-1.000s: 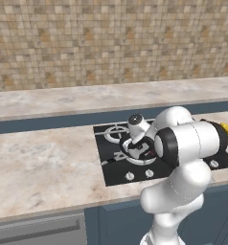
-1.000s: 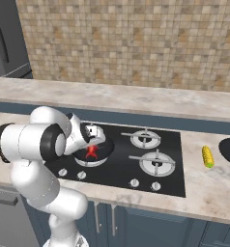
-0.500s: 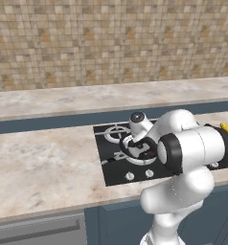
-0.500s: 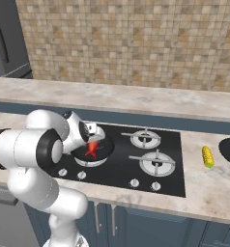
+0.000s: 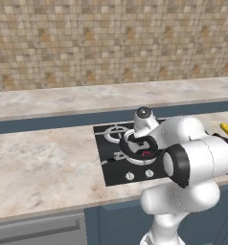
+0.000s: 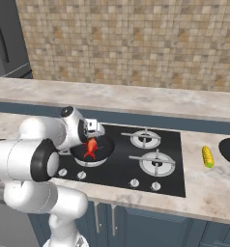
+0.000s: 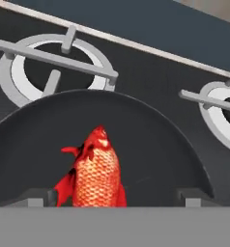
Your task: Place both pans onto different burners. Then place the corn and the fish on different pans.
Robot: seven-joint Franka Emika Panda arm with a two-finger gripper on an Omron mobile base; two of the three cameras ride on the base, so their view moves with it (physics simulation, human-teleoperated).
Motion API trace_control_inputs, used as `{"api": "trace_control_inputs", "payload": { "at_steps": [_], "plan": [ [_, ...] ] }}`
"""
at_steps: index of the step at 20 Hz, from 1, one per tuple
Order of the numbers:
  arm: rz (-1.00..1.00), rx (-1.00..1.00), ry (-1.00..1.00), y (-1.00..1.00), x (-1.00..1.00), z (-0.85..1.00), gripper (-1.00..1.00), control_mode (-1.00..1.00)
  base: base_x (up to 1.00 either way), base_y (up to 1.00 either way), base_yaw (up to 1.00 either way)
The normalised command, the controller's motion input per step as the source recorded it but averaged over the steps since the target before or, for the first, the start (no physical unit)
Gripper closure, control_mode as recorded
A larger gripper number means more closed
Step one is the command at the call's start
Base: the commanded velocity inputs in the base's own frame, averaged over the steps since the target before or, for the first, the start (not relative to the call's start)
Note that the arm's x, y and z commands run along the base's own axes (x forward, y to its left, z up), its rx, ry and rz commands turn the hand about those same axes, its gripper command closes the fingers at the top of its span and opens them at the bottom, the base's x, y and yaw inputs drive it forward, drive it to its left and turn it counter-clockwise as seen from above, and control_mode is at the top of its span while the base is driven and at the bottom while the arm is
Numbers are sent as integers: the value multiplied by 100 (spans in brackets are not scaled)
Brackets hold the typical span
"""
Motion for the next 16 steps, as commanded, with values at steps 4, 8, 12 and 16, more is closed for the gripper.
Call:
{"api": "trace_control_inputs", "payload": {
  "at_steps": [4, 8, 12, 16],
  "plan": [
    [0, 13, -12, 0, -22, 77, -100, -100, 0, 0, 0],
    [-1, 13, -8, 0, -30, 44, -100, -100, 0, 0, 0],
    [0, 7, -2, 3, -39, 5, -100, -100, 0, 0, 0],
    [0, 1, 0, 1, -37, 0, -100, -100, 0, 0, 0]
  ]
}}
